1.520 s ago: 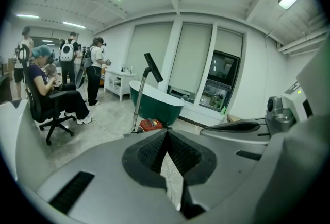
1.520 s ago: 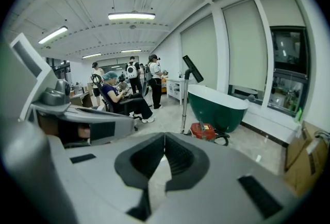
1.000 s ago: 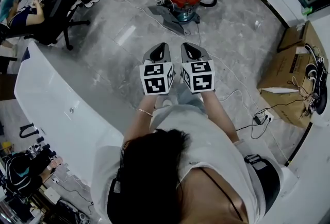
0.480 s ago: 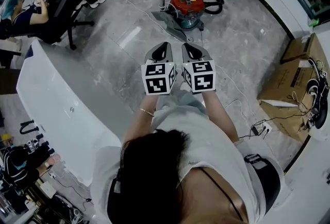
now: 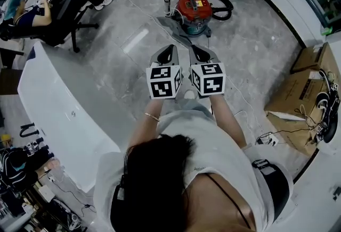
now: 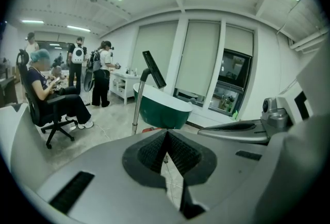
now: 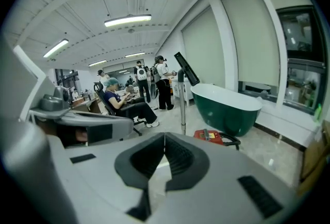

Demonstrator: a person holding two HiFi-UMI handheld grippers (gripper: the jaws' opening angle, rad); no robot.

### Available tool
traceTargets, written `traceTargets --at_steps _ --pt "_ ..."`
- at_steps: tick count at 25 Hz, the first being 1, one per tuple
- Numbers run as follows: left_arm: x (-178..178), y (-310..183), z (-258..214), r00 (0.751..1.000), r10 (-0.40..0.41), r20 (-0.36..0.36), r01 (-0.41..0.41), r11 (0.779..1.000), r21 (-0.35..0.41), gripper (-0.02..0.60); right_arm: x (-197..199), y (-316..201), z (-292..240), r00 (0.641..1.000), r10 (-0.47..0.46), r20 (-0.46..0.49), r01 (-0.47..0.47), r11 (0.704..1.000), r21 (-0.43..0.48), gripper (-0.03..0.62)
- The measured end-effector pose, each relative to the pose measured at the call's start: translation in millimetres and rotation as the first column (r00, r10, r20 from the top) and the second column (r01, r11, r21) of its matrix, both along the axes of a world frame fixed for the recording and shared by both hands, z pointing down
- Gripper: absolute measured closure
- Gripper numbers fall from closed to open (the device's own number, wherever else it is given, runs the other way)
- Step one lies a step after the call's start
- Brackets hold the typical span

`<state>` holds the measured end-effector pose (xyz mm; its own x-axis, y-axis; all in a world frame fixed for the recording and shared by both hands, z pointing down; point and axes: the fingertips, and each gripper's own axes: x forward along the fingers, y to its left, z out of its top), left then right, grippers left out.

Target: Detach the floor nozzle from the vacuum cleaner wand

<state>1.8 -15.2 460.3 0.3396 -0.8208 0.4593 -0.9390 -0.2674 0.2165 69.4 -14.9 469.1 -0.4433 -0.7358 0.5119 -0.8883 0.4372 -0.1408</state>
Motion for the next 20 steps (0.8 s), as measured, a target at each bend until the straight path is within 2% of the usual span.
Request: traceTargets --at_steps 20 --pt "17.0 -25.0 6.6 0.996 -0.089 0.021 0.09 0.996 -0.009 0.577 16.9 -33.5 11.9 0.996 -0.086 0.015 0.086 0.996 -0.01 0.579"
